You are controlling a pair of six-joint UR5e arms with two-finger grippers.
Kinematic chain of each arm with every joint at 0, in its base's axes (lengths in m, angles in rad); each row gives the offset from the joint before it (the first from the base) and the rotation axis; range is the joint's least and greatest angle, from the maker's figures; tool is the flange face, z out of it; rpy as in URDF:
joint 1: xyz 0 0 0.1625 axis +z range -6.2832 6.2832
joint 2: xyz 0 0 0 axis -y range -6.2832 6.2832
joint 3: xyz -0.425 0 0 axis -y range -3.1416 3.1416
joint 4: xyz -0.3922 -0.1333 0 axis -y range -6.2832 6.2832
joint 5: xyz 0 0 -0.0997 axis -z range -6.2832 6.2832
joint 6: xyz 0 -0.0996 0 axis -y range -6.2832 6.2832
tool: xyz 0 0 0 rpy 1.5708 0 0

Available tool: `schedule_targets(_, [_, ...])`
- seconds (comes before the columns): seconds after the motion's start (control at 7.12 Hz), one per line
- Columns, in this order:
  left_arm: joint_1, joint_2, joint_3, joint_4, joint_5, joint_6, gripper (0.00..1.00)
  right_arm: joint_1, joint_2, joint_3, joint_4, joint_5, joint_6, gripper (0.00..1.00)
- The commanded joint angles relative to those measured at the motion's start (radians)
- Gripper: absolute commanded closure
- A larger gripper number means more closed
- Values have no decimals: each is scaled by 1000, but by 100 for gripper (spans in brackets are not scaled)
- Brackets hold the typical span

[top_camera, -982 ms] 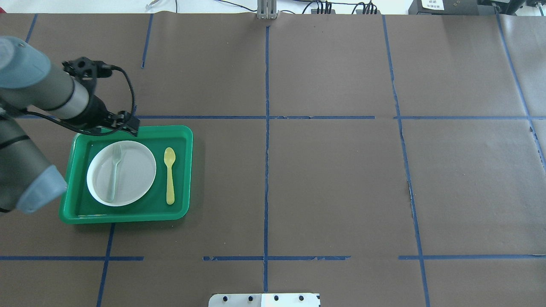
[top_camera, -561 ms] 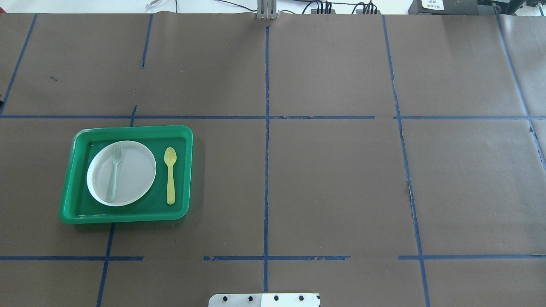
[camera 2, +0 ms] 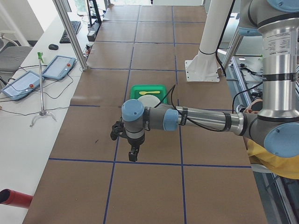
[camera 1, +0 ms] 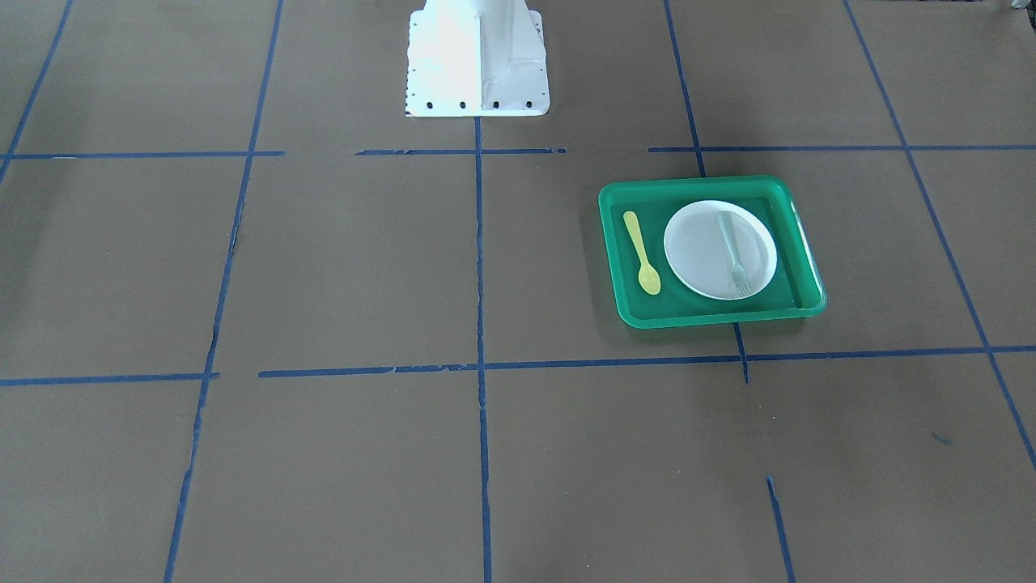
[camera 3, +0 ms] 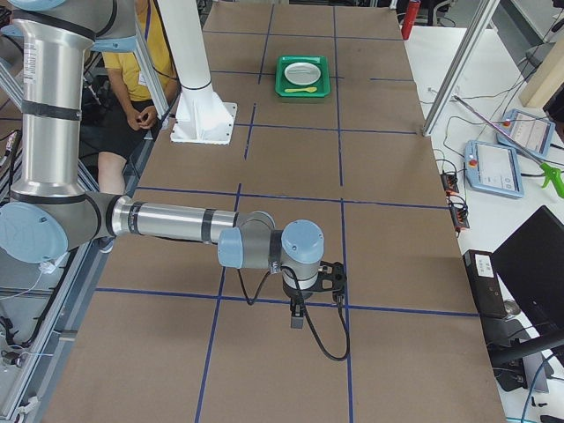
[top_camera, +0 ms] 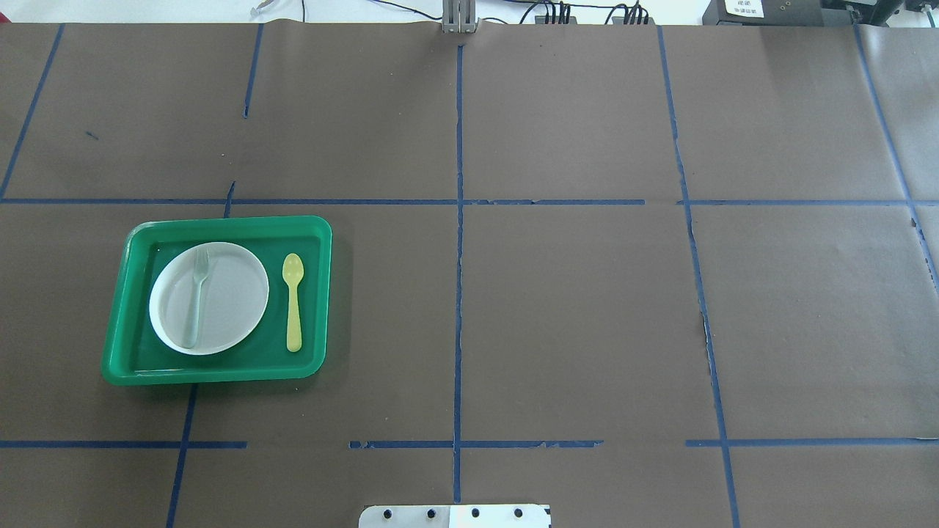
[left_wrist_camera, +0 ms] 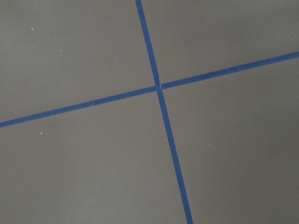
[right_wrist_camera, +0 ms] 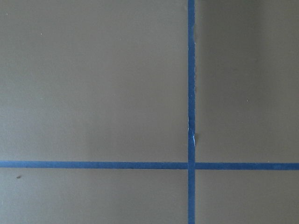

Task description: Place spoon

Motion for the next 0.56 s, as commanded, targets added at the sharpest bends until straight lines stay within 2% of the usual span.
schedule_targets(0.0, [-4,21,12,-1,-10,5,0,0,0,0,0,0,0,0])
schedule_targets(0.42, [-41,1,0,-2,-15,3,0,0,0,0,0,0,0,0])
